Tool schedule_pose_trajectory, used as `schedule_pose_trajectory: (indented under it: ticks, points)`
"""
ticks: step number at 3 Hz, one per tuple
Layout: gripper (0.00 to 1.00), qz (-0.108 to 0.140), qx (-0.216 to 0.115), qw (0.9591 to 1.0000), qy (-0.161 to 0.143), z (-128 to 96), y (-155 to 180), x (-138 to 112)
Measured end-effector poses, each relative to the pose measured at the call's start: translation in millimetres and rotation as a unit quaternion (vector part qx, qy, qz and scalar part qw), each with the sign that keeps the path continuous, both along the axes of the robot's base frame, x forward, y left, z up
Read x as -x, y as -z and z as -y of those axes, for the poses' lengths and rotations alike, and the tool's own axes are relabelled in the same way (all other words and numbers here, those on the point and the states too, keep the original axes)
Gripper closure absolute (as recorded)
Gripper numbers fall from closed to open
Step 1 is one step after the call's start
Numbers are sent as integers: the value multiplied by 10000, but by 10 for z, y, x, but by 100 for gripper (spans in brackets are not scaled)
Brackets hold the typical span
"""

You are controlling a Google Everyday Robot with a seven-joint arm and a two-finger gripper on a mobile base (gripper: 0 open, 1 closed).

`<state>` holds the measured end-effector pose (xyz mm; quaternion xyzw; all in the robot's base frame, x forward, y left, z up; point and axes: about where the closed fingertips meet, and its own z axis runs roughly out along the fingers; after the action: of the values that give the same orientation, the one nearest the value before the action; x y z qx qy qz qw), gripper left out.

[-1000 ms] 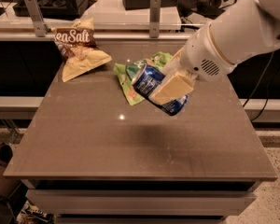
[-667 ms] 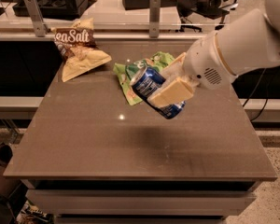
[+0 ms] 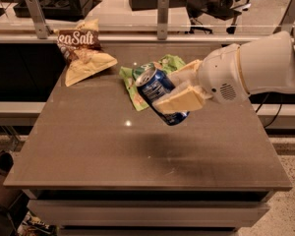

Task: Place pepsi can upright

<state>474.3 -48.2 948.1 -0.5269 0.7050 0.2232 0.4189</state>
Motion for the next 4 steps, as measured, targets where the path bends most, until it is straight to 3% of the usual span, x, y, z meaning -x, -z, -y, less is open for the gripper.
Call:
schedule_pose_trajectory:
  ticks: [2,4]
  points:
    - [100,181,-660,9975,-195,-93,66,-47]
    - [100,236,-1013,9942,-286,-166,132,-44]
